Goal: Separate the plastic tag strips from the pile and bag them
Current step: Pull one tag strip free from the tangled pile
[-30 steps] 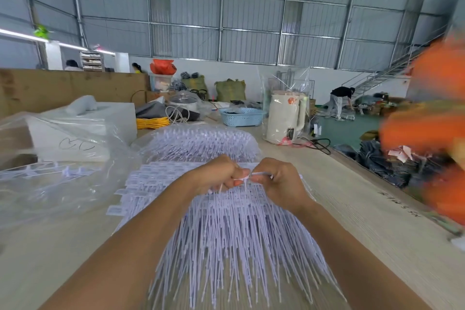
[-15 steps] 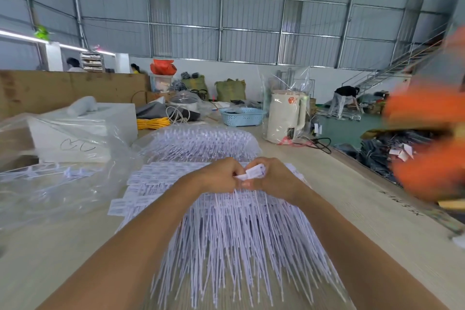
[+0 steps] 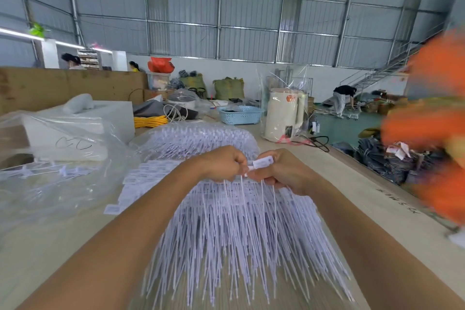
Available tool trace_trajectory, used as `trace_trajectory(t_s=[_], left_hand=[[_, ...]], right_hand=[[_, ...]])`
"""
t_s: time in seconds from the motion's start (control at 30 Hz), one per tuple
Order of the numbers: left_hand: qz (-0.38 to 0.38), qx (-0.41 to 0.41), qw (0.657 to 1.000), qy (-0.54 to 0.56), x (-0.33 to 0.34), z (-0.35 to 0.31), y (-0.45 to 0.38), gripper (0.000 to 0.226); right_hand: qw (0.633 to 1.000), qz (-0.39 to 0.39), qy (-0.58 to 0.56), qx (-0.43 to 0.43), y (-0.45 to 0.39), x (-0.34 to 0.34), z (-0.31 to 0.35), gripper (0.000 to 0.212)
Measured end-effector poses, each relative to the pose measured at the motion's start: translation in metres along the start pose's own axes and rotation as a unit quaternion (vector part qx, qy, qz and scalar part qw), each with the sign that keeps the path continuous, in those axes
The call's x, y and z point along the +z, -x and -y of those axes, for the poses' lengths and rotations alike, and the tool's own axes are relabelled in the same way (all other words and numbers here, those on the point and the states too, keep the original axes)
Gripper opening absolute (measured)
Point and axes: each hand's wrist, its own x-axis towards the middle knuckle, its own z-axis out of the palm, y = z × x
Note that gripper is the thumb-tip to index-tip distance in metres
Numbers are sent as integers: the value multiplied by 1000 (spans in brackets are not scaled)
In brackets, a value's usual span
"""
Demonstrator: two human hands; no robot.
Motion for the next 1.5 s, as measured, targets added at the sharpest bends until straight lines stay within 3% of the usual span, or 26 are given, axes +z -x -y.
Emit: trace_trajectory(t_s=[0.13,0.33,0.53,0.6,0.73,0.8,0.87,0.93,1.0,1.13,1.27,1.37,1.5], left_hand=[[-22,-4,999,47,7,3,0,23],[-71,7,997,14,18,12,-4,26],[-41,17,993,105,15,18,-5,26],[-30,15,990,139,13,19,-4,26],[-1,9,971,241,10,29,-2,31],[8,-1,959,282,9,35,0,26],[-7,-13,957,288,10,39,3,23],[-19,-19,958,284,12,37,4,20],[-16,-25,955,295,12,34,5,19],[0,-25,967,253,8,27,8,41],[16,14,990,143,6,22,13,43],[28,13,989,142,9,21,13,43],[29,8,992,124,4,24,12,59]], right_hand=[[991,-1,126,-48,-1,-2,3,24],[980,-52,166,-98,-9,13,-10,15],[955,-125,192,-189,-8,21,-28,9],[931,-149,229,-243,-6,23,-32,6],[846,-215,306,-381,3,23,-32,15],[832,-246,305,-393,6,22,-32,17],[888,-255,216,-316,5,20,-28,19],[955,-225,63,-181,1,13,-22,22],[973,-198,-36,-114,0,4,-20,26],[976,-148,-152,-54,2,-4,-14,26],[993,-80,-83,-40,1,3,-6,27],[996,-39,-49,-61,-3,16,-4,31],[996,-1,-16,-82,-12,27,-4,35]])
